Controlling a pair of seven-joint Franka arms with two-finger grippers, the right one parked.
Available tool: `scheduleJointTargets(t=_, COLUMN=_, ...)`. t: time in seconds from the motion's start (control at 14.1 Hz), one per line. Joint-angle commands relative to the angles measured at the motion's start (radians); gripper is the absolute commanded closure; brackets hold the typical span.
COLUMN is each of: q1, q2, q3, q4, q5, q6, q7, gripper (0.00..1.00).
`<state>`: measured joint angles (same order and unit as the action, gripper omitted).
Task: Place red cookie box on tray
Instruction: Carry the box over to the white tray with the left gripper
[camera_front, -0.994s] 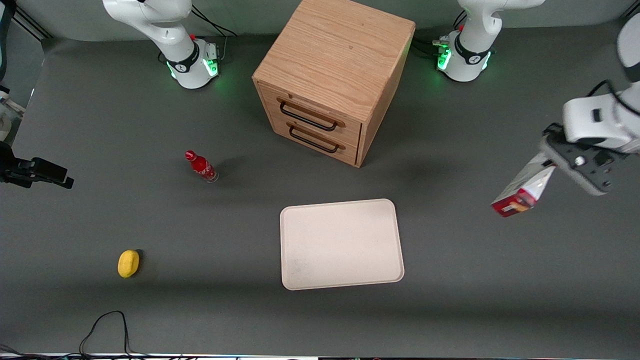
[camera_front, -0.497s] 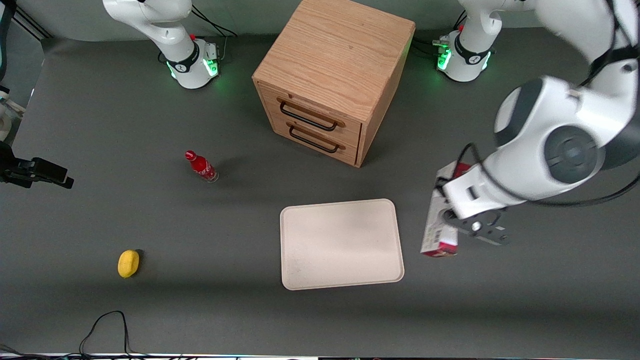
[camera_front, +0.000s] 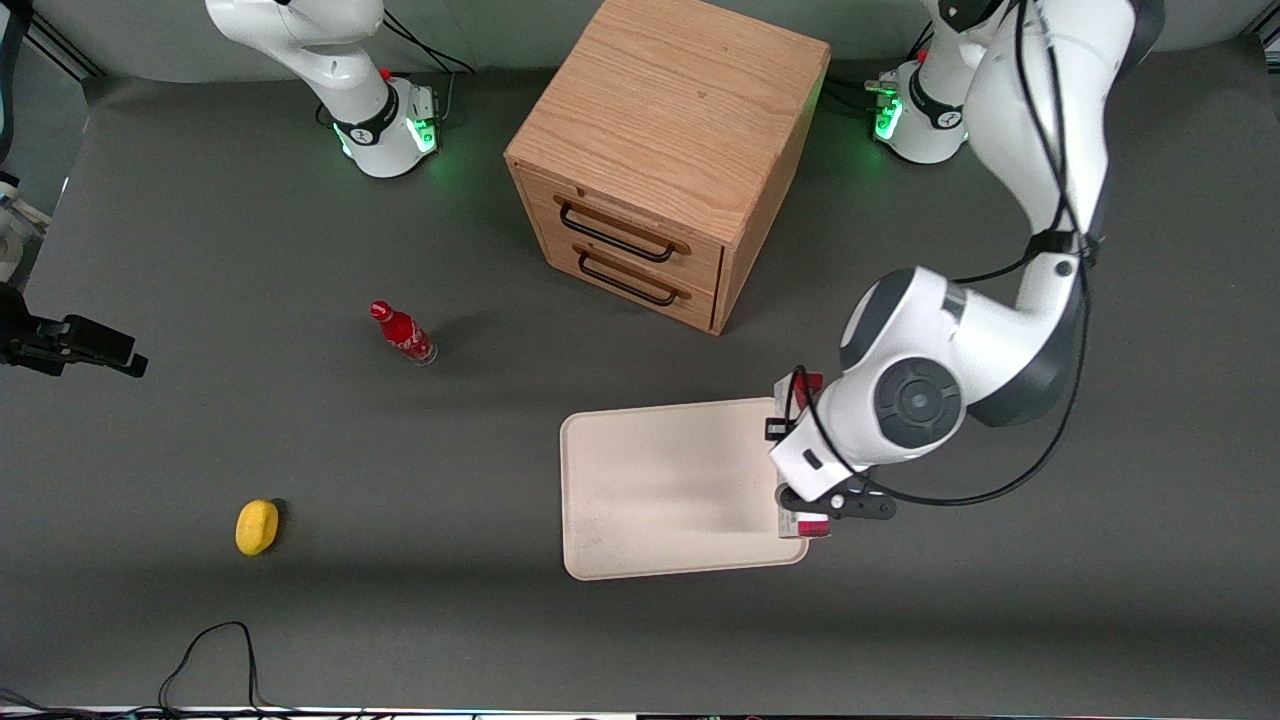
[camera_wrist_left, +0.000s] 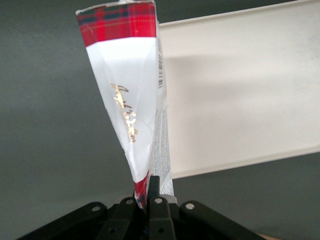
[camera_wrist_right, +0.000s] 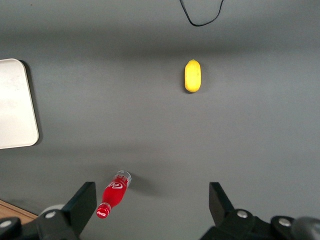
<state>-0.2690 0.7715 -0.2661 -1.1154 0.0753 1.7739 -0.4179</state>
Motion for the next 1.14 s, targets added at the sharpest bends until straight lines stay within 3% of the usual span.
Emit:
scheduleJointTargets(t=0.0, q1=-0.022, q2=-0.003, q3=0.010, q4=-0.056, q5=0.058, q6=0.073, q7=-0.056, gripper=1.00)
scheduleJointTargets(t=0.43, q1=-0.032, q2=0.066, q3=0.010, q4=-0.069, q5=0.086, q6=0.194, q7=-0.194, gripper=1.00)
scheduleJointTargets(t=0.71, q1=-0.033, q2=0.089, q3=0.010, q4=-0.069, q5=0.133, q6=0.208, q7=-0.199, gripper=1.00)
scheduleJointTargets(t=1.06, q1=-0.038, q2=0.089, q3=0.010, q4=-0.069, q5=0.133, q6=0.208, q7=-0.200, gripper=1.00)
